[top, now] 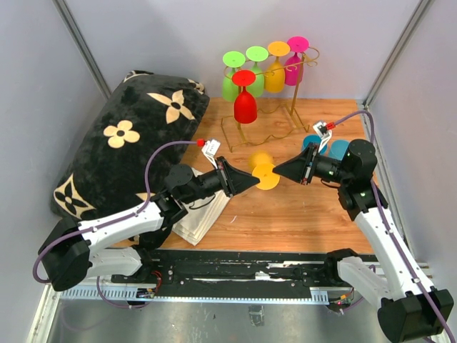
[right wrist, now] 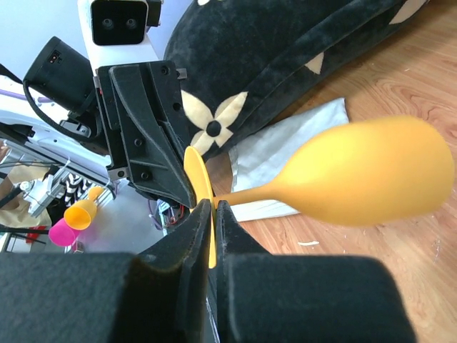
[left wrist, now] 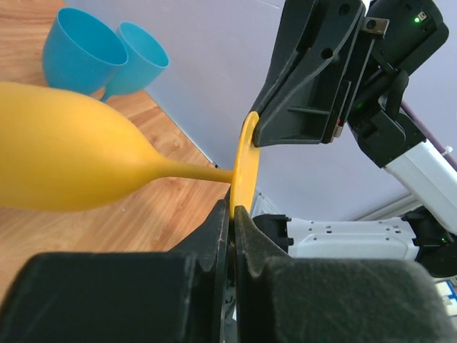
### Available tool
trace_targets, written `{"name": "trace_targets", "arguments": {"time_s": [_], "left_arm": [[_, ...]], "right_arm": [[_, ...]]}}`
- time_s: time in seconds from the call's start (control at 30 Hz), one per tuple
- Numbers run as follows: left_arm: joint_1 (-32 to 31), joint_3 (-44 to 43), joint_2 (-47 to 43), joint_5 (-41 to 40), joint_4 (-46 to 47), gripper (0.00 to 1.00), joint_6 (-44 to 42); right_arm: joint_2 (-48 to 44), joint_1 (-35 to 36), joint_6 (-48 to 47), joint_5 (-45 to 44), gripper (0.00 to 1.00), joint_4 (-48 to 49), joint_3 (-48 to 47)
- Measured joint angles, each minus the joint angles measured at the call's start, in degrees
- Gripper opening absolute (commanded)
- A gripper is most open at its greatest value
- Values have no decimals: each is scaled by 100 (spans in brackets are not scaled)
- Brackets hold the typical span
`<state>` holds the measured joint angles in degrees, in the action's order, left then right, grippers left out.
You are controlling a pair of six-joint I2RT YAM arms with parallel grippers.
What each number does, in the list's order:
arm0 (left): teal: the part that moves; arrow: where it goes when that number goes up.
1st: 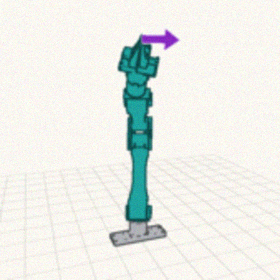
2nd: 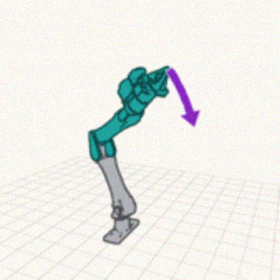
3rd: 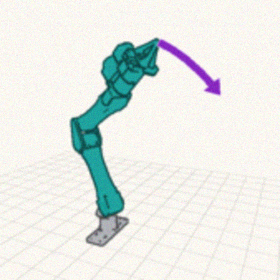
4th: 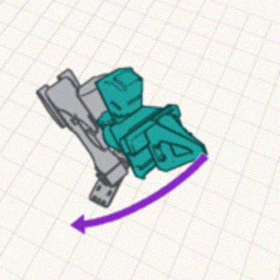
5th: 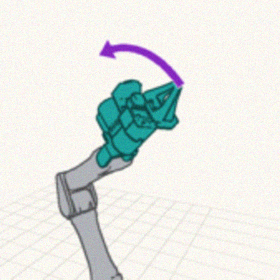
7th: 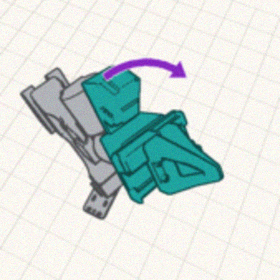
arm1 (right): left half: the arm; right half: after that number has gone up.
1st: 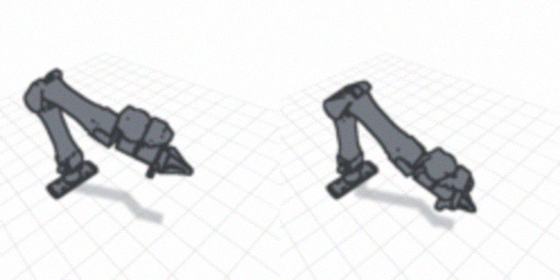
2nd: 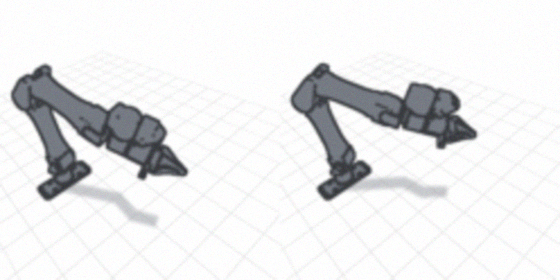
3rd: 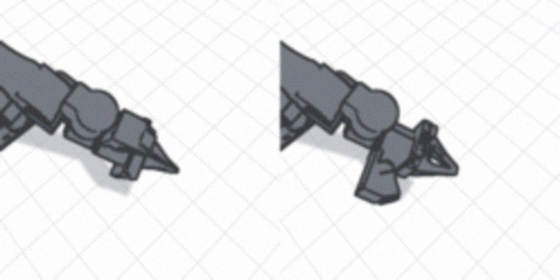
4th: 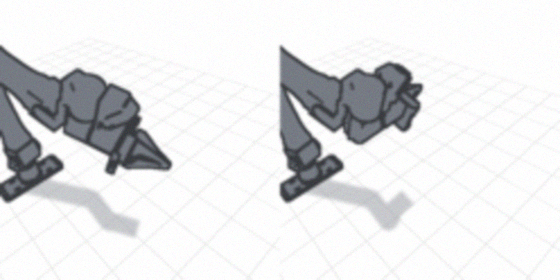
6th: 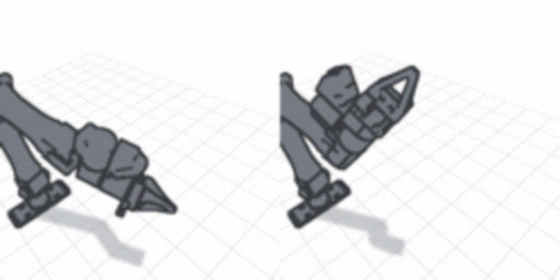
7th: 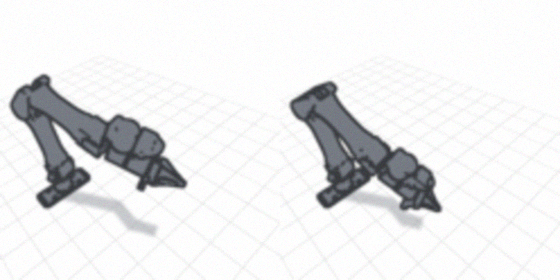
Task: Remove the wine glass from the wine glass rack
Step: Place the wine glass at the center of the board.
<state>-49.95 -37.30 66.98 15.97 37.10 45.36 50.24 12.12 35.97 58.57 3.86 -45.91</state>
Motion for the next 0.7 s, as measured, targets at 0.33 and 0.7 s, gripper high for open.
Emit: {"name": "trace_targets", "arguments": {"time_s": [0.33, 0.7], "left_arm": [[0, -170, 72, 313, -37, 1, -273], [4, -210, 192, 752, -37, 28, -444]], "right_arm": [[11, 13, -114, 203, 9, 48, -20], [-188, 142, -26, 136, 1, 601, 122]]}}
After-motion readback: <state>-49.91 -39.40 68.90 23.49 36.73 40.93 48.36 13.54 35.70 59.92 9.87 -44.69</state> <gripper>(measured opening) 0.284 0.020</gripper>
